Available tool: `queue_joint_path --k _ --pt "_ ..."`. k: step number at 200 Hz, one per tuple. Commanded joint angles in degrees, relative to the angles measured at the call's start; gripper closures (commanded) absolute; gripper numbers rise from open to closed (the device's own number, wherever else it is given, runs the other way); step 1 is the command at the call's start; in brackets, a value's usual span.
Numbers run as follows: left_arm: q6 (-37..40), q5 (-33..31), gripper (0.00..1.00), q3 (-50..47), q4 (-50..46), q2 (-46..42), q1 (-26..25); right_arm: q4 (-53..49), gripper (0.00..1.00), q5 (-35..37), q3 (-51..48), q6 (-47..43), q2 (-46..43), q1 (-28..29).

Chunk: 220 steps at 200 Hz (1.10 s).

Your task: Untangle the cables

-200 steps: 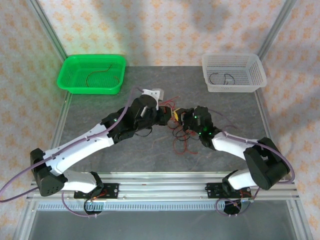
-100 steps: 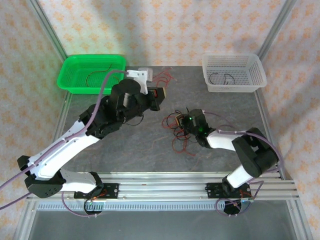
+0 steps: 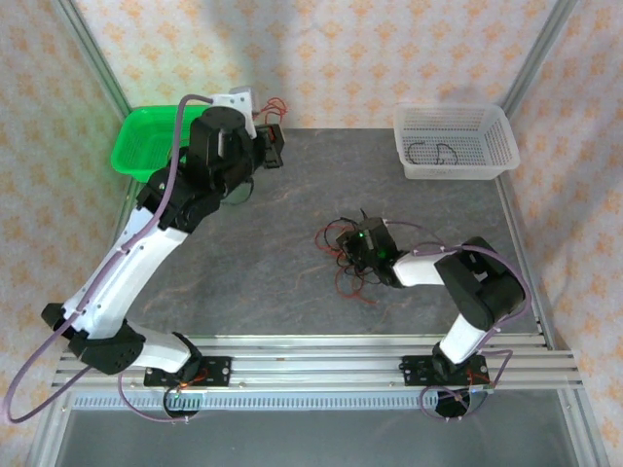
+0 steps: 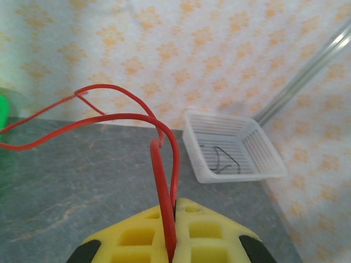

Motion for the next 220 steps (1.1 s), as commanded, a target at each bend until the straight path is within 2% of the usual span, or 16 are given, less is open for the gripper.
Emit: queue_joint_path --k 1,40,63,100,108,163,220 --pt "2.80 3.98 1.00 4.40 -2.53 2.21 4.63 -7.49 0.64 2.98 1.42 -5.26 -2.90 1.08" --pt "3.78 9.70 1.00 8.72 -2.75 8.26 14.82 -17.49 0.29 6.76 2.77 -12.34 -10.21 3.19" --pt "3.94 12.91 1.00 10.32 -2.22 12.09 20.26 -22.96 0.21 8.54 3.45 -15.43 -15.21 4.59" --pt "2.20 17.92 1.00 10.47 0.82 16.25 28.72 -29.03 0.08 6.99 3.29 -19.44 -22.25 4.91" --pt "2.12 17.42 1.00 9.99 1.91 16.54 29.69 -30.05 0.00 6.72 3.17 -20.05 -23.76 4.96" --pt "1.38 14.64 1.00 9.69 5.69 21.99 32.89 -34.33 0.00 6.14 3.25 -21.96 -31.22 4.99" --pt "2.23 6.81 1.00 10.61 5.82 28.11 34.28 -36.19 0.00 5.88 3.71 -22.33 -33.20 5.00"
